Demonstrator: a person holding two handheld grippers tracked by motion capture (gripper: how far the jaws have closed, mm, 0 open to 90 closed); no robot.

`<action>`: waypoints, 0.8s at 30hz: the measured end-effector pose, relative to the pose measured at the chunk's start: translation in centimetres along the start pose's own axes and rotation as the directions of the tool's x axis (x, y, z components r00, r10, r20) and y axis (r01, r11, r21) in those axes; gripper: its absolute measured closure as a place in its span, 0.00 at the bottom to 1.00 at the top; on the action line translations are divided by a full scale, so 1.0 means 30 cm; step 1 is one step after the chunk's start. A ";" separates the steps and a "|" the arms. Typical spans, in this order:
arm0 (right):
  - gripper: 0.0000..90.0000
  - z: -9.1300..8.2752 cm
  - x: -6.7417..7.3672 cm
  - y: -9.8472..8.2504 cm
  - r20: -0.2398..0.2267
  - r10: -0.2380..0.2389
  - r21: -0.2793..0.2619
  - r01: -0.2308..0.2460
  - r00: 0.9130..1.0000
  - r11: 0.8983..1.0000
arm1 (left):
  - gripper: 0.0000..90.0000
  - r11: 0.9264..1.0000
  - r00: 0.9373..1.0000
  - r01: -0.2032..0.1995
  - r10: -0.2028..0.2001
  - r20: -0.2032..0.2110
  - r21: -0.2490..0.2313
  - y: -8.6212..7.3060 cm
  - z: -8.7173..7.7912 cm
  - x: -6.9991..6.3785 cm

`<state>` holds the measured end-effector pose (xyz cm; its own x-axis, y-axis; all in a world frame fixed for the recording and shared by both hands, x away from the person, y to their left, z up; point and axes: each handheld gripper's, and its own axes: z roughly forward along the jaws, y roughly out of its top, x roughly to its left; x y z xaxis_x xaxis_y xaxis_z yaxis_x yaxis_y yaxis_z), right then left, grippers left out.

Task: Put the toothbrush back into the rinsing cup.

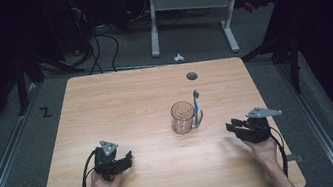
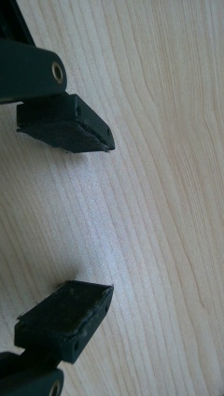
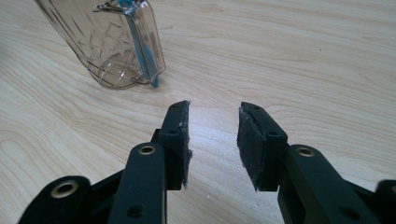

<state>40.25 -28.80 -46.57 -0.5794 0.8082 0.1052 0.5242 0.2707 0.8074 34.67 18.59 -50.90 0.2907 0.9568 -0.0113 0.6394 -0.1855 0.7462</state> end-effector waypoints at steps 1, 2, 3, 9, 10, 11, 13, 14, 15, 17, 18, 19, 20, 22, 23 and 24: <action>0.71 0.003 0.000 -0.001 0.002 0.004 0.004 -0.004 1.000 1.000 | 0.29 1.000 1.000 0.000 0.000 0.000 0.000 0.000 0.000 0.000; 0.71 0.007 -0.002 -0.001 0.000 0.002 0.008 -0.002 1.000 1.000 | 0.29 1.000 1.000 0.000 0.000 0.000 0.000 0.000 0.000 0.000; 0.71 0.012 -0.004 -0.002 -0.003 0.001 0.009 -0.001 1.000 1.000 | 0.29 1.000 1.000 0.000 0.000 0.000 0.000 0.000 0.000 0.000; 0.71 0.047 -0.011 -0.010 0.014 -0.006 0.032 0.006 1.000 0.999 | 0.29 1.000 1.000 0.000 0.000 0.000 0.000 0.000 0.000 0.000; 0.71 0.050 -0.011 -0.011 0.016 -0.005 0.035 0.005 1.000 0.999 | 0.29 1.000 1.000 0.000 0.000 0.000 0.000 0.000 0.000 0.000; 0.71 0.056 -0.012 -0.012 0.019 -0.008 0.038 0.008 1.000 0.999 | 0.29 1.000 1.000 0.000 0.000 0.000 0.000 0.000 0.000 0.000; 0.71 0.068 -0.013 -0.014 0.027 -0.011 0.045 0.010 1.000 0.999 | 0.29 1.000 1.000 0.001 -0.001 0.000 0.000 0.000 0.000 0.000; 0.71 0.072 -0.013 -0.016 0.031 -0.012 0.048 0.011 0.999 0.999 | 0.29 1.000 1.000 0.000 0.000 0.000 0.000 0.000 0.000 0.000; 0.71 0.075 -0.013 -0.017 0.033 -0.011 0.050 0.009 0.999 0.999 | 0.29 1.000 1.000 0.000 0.000 0.000 0.000 0.000 0.000 0.000; 0.71 0.082 -0.014 -0.018 0.034 -0.009 0.051 0.007 0.999 0.999 | 0.29 1.000 1.000 0.000 0.000 0.000 0.000 0.000 0.000 0.000; 0.71 0.086 -0.015 -0.019 0.037 -0.012 0.054 0.010 0.999 0.998 | 0.29 1.000 1.000 0.000 0.000 0.000 0.000 0.000 0.000 0.000; 0.71 0.088 -0.014 -0.020 0.042 -0.012 0.055 0.010 0.999 0.998 | 0.29 1.000 1.000 0.000 0.000 0.000 0.000 0.000 0.000 0.000; 0.71 0.091 -0.014 -0.021 0.045 -0.014 0.058 0.011 0.999 0.998 | 0.29 1.000 1.000 0.000 0.000 0.000 0.000 0.000 0.000 0.000; 0.71 0.098 -0.014 -0.023 0.049 -0.021 0.063 0.018 0.999 0.998 | 0.29 1.000 1.000 0.000 0.000 0.000 0.000 0.000 0.000 0.000; 0.71 0.101 -0.014 -0.025 0.054 -0.021 0.063 0.018 0.998 0.998 | 0.29 1.000 1.000 0.000 0.000 0.000 0.000 0.000 0.000 0.000; 0.71 0.103 -0.014 -0.026 0.056 -0.025 0.066 0.021 0.998 0.998 | 0.29 1.000 1.000 0.000 0.000 0.000 0.000 0.000 0.000 0.000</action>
<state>42.03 -27.74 -49.04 -0.5563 0.8293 0.0526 0.5518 0.3213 0.7696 34.67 18.59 -50.90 0.2907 0.9567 -0.0116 0.6394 -0.1852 0.7462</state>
